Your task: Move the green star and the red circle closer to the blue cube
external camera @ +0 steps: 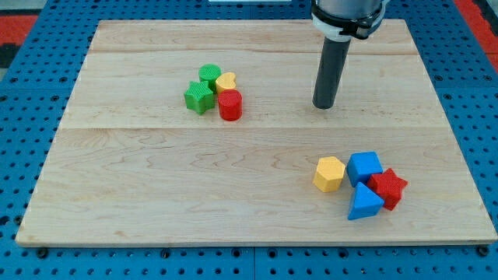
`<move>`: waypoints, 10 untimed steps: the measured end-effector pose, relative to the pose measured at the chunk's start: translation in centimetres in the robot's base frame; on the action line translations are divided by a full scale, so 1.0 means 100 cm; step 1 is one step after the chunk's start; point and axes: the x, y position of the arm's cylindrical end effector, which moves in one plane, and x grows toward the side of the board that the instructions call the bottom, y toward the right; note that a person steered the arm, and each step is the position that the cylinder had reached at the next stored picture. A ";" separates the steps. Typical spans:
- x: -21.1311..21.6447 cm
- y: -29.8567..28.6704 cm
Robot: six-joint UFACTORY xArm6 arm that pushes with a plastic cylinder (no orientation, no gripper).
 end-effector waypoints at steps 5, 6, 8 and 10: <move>0.077 -0.204; 0.066 -0.243; 0.054 -0.271; -0.016 -0.258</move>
